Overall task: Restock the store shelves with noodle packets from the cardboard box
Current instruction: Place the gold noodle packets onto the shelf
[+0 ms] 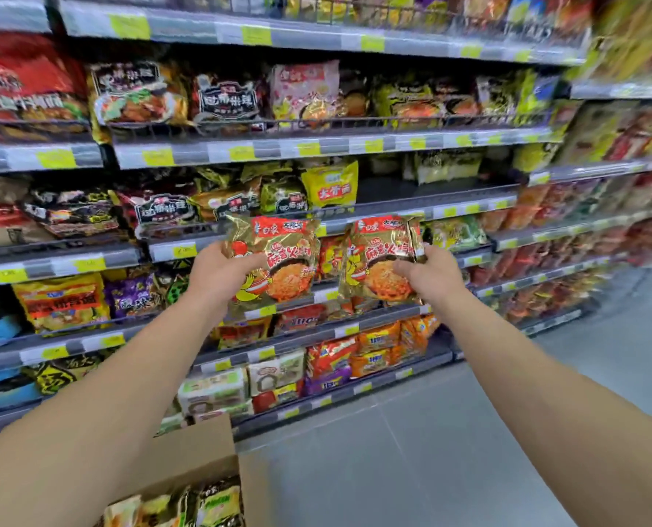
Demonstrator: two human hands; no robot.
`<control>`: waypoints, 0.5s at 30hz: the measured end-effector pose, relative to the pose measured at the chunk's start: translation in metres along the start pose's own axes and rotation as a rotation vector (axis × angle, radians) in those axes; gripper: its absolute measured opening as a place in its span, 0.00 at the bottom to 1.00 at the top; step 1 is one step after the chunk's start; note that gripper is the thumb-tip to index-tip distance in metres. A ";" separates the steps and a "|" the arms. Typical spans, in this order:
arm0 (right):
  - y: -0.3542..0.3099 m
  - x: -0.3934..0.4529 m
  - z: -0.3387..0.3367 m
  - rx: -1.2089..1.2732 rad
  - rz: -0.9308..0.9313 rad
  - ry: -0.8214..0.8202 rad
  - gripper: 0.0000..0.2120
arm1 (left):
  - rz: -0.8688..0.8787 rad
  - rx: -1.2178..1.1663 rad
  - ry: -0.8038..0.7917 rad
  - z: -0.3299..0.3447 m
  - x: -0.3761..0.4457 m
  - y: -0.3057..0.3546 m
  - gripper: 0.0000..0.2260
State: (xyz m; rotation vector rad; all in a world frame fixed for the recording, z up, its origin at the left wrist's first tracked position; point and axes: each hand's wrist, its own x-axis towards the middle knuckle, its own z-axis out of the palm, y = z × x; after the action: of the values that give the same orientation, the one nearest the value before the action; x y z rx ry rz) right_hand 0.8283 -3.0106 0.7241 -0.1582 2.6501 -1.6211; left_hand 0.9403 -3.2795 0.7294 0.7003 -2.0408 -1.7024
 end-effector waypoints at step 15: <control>-0.043 0.149 -0.107 0.068 -0.153 0.170 0.29 | 0.217 -0.033 0.054 0.115 0.080 0.101 0.27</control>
State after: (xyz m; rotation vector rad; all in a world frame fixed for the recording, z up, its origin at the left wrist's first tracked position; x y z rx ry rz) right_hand 0.6749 -2.9508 0.8148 -0.2375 2.7629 -1.8470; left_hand 0.7961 -3.2235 0.8058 0.4883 -1.9683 -1.5732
